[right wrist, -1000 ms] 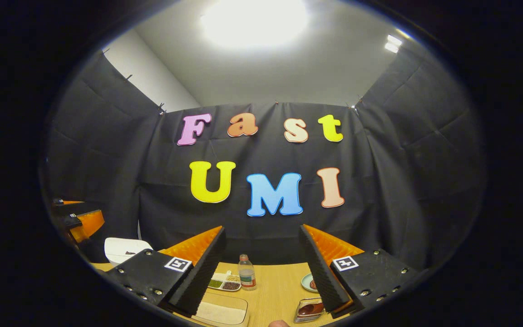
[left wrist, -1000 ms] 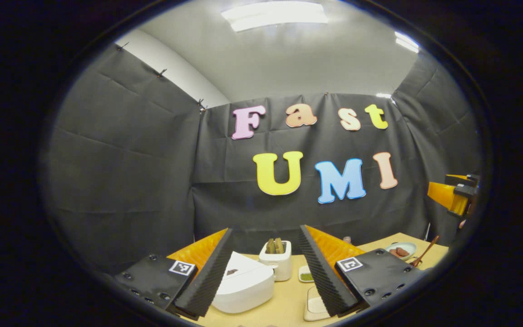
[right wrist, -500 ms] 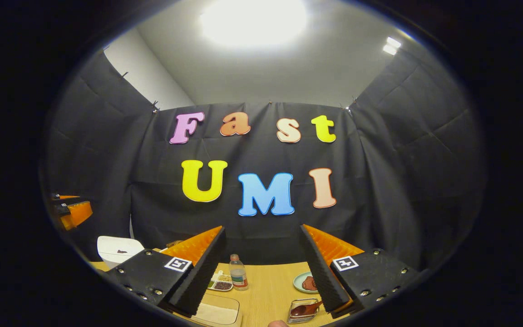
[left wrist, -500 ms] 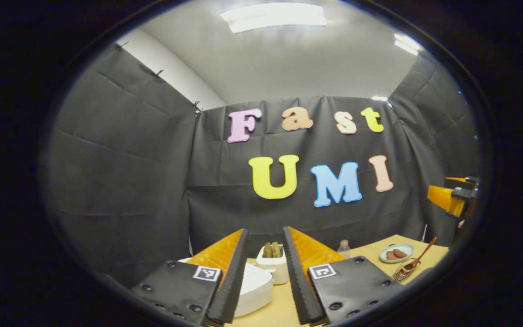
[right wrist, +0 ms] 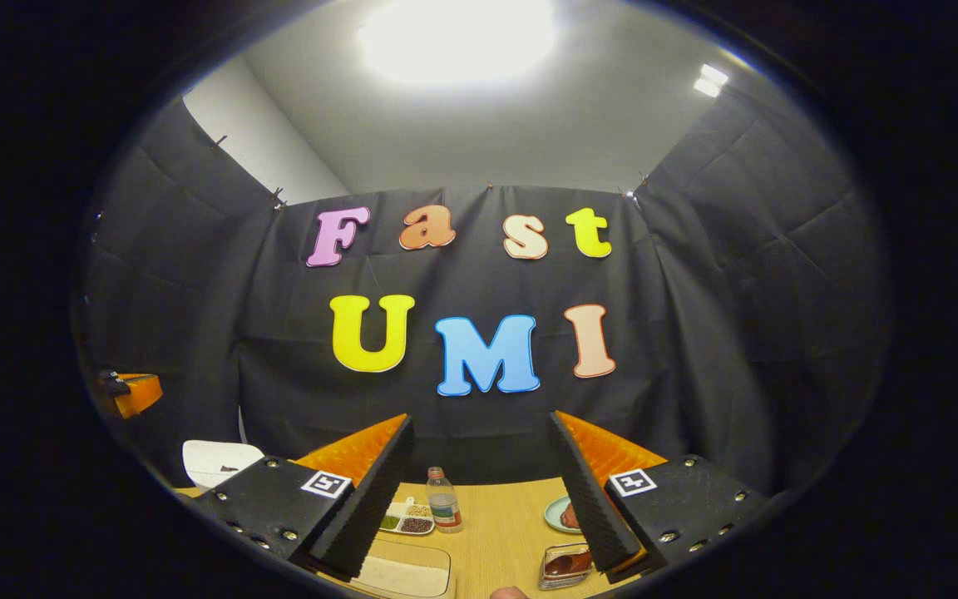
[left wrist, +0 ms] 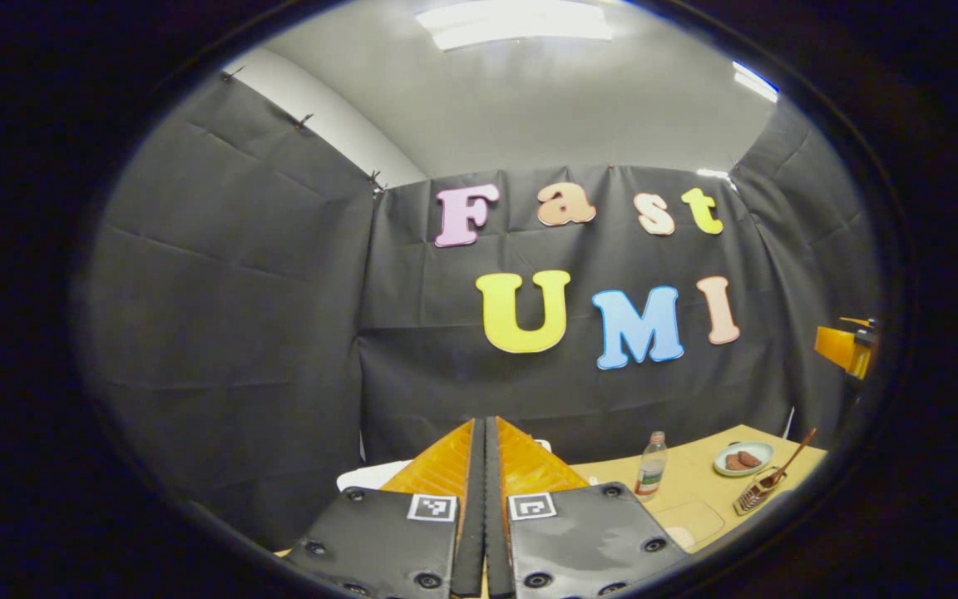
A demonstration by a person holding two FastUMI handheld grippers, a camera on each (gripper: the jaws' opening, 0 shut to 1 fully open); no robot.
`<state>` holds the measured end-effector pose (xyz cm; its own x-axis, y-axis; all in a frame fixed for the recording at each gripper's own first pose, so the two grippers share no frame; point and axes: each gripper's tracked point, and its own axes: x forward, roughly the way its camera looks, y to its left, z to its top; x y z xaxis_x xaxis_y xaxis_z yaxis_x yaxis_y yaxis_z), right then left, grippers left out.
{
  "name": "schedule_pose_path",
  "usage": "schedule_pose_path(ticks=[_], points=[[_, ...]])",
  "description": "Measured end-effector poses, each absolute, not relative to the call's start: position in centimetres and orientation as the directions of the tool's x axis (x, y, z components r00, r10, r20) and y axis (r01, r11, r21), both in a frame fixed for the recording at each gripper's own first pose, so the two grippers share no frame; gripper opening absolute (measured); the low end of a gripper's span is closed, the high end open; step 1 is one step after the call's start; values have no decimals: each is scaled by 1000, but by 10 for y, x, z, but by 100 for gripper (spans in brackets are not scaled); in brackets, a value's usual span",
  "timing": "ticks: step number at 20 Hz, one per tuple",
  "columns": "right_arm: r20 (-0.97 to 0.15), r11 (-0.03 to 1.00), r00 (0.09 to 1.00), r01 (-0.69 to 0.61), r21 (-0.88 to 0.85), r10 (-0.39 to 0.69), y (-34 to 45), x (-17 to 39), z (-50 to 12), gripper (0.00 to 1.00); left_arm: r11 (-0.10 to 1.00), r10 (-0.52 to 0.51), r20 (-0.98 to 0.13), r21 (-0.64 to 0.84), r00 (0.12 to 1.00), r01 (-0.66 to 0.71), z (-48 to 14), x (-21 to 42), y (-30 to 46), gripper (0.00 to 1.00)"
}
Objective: Close the left gripper, press the button to open the rice cooker; take a wooden spoon from the chopstick holder with the right hand, scoop a spoonful of rice and pour it into the rice cooker, then put the wooden spoon back into the chopstick holder.
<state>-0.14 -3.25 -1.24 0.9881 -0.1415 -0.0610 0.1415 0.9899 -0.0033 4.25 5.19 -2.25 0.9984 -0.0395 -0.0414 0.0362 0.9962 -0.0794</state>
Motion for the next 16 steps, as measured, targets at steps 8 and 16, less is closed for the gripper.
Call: schedule_pose_path(ticks=[8, 16], points=[[-74, 980, 978, 194, -37, -196, -26, -12, -15, 97, 987, -108, -89, -130, 990, 96, -53, 77, 78, 9], [-102, 950, 947, 296, -96, -306, -31, -38, -23, 97, 978, -162, -170, -162, 972, 134, -115, 131, 101, 9]])
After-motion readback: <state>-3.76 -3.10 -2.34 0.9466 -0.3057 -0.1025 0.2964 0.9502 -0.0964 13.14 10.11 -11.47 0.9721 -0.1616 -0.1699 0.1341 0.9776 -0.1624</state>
